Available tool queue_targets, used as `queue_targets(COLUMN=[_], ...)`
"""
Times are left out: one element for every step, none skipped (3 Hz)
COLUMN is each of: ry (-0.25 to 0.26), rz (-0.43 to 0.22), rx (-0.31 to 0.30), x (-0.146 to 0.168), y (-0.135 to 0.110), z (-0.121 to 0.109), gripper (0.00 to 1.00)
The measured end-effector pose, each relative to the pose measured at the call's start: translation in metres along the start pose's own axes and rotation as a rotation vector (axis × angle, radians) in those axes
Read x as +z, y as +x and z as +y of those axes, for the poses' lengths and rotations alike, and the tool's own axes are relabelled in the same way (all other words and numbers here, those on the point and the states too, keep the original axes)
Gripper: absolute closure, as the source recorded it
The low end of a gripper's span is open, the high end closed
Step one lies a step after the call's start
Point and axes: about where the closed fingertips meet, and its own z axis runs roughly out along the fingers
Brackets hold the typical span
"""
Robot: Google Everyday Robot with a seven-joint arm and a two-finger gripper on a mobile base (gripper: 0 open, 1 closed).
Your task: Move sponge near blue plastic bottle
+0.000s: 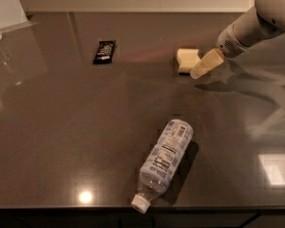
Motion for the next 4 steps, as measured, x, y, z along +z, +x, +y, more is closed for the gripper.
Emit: queue_targets(ry=[-0.023,-0.048,-0.072,-0.085], rz=[-0.004,-0.005,-0.008,-0.015], rx=[0.014,0.018,0.007,0.001], x=[0.014,0.028,0.038,0.041], y=[-0.004,-0.006,-0.011,-0.015], z=[0.000,0.004,0.009,0.013], gripper=[0.00,0.00,0.17,0.41])
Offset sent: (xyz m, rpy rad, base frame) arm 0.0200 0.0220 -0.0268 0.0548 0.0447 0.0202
